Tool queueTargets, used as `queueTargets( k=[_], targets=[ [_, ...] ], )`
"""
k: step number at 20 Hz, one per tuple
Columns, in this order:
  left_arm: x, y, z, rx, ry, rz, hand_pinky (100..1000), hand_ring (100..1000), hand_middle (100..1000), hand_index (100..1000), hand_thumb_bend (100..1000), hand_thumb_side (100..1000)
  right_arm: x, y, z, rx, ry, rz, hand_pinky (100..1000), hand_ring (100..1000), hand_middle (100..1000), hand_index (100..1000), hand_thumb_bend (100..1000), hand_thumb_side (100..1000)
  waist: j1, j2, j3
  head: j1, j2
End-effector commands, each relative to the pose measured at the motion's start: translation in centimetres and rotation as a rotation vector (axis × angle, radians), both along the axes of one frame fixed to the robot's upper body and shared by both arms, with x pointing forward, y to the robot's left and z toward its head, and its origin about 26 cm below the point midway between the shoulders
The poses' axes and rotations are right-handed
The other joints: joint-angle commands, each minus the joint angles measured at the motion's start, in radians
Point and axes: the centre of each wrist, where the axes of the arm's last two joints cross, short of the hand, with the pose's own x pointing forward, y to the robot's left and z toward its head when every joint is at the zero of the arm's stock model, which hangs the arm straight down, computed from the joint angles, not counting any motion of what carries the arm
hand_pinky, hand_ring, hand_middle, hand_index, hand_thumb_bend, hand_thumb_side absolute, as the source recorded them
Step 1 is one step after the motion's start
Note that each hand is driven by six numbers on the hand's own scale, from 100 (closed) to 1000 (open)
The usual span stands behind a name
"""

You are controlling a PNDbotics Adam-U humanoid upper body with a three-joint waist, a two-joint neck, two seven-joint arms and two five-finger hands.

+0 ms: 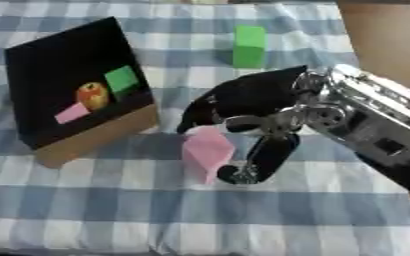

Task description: Pick up objects on the table and place them in the box.

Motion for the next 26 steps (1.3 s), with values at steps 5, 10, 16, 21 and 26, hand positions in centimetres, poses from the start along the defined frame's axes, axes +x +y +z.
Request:
queueTargets(
  k=[5,10,16,21,26],
  targets=[
    [-0.2,-0.1,0.7,0.003,-0.021,-0.008,787,772,688,823,394,761,1.2,-0.4,-0.4,-0.015,-0.012,-0.025,944,935,912,965,233,366,-0.003,0.005,0.005,-0.009,-0.018],
    [-0.2,-0.2,0.7,-0.002,-0.017,-0.011,787,773,687,821,392,763,2.0,-0.6,-1.2,-0.021,-0.001,-0.031,945,936,915,966,222,381,-0.003,0.011,0.009,-0.012,-0.022],
    [-0.2,-0.3,0.7,-0.006,-0.017,-0.011,787,773,688,821,390,761,2.7,-0.8,-2.2,-0.051,0.035,-0.032,944,933,913,966,247,360,-0.004,0.014,0.012,-0.013,-0.021],
    [-0.1,-0.4,0.7,-0.007,-0.016,-0.016,787,773,688,820,389,759,3.4,-0.8,-3.1,-0.067,0.057,-0.049,943,931,911,965,268,322,-0.003,0.016,0.014,-0.015,-0.021],
    [-0.1,-0.5,0.7,-0.008,-0.015,-0.022,787,773,687,820,383,759,3.9,-0.7,-3.8,-0.065,0.077,-0.058,936,918,852,942,233,308,-0.001,0.016,0.016,-0.018,-0.023]
  ],
)
